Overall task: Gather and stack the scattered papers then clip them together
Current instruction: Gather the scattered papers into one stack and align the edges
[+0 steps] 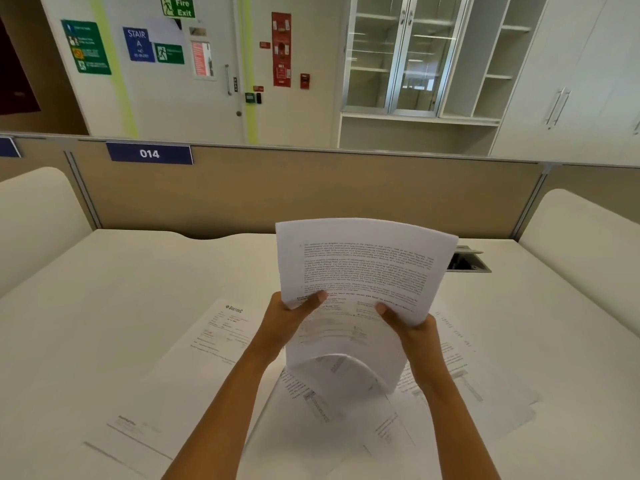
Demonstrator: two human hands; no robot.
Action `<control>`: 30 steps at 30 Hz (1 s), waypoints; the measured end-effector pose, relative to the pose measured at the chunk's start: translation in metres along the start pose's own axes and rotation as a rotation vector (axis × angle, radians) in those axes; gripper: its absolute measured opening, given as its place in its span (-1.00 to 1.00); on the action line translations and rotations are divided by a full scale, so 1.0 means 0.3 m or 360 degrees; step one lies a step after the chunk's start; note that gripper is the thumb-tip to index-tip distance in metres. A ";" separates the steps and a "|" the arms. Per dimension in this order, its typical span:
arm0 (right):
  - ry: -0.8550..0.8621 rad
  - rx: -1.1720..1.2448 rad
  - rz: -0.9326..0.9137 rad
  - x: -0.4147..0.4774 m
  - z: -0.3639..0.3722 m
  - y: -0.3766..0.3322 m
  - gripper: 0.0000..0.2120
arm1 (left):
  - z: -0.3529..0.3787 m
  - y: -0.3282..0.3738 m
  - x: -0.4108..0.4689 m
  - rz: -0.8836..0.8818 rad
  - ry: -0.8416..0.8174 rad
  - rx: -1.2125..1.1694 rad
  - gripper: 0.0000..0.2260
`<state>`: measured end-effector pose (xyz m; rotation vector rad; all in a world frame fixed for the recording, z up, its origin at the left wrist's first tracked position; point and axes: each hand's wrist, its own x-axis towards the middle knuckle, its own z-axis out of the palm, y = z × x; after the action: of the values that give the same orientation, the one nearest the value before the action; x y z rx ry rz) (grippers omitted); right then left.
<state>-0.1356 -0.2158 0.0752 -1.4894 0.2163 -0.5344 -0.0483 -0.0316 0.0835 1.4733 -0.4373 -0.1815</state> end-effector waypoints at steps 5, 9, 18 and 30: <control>0.0002 -0.0092 0.0155 -0.002 -0.017 0.075 -0.82 | 0.002 -0.048 0.002 -0.0082 0.0007 -0.0017 -0.87; 0.0020 -0.0091 0.0157 0.017 -0.048 0.082 -0.88 | -0.001 -0.028 0.022 -0.0061 0.0306 -0.0210 -0.92; 0.0026 0.0497 0.0307 0.007 0.057 0.101 -0.57 | 0.133 -0.097 0.002 -0.0402 0.0588 -0.1086 -0.56; 0.0292 -0.0451 0.0711 0.065 -0.126 0.224 -0.55 | -0.137 -0.244 0.027 -0.0733 0.1117 -0.0029 -0.63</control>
<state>-0.1221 -0.2587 0.0098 -1.6011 0.7749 -0.2836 -0.0142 -0.0045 0.0114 1.4954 0.4727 -0.0219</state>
